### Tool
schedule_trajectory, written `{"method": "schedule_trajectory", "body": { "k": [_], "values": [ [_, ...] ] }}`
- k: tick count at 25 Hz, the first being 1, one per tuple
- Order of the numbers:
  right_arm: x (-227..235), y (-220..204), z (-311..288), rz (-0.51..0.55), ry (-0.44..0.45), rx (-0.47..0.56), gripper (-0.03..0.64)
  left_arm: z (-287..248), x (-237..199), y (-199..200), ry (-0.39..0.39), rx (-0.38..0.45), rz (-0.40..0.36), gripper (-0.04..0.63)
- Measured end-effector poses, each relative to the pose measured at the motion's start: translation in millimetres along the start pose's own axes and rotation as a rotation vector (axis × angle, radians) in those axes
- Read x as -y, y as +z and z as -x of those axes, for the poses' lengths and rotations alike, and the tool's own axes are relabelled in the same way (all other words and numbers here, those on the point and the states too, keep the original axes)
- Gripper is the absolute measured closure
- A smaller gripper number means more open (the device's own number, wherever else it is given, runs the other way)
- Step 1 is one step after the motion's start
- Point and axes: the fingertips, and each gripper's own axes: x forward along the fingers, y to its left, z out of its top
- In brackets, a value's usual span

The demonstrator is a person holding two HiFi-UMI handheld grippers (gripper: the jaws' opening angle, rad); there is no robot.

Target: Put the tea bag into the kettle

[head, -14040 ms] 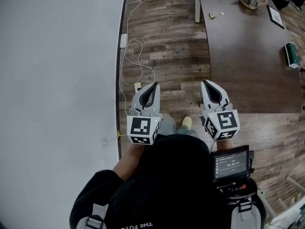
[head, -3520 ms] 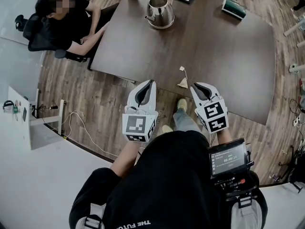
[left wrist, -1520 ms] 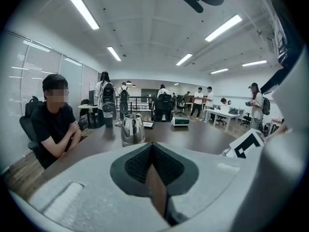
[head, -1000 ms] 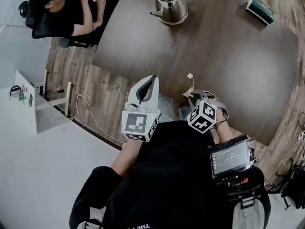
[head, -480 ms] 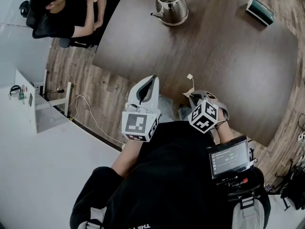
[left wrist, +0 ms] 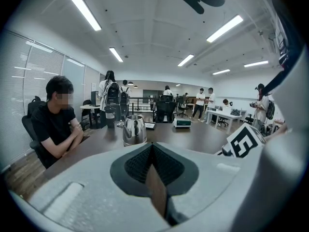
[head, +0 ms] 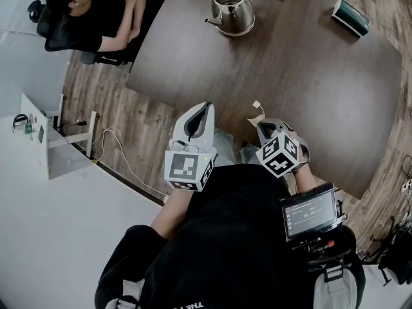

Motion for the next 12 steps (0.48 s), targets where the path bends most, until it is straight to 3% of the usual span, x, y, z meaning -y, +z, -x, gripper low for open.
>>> {"method": "schedule_trajectory", "body": {
  "k": [5,12],
  "values": [
    [16,18,11,-0.113,-0.013,0.091,0.609,0,-3,2,0.004,0.009,0.001,0.592],
    [36,51,36,-0.187,-0.031,0.231,0.610,-3,-4,8,0.003,0.030,-0.004,0.592]
  ]
}}
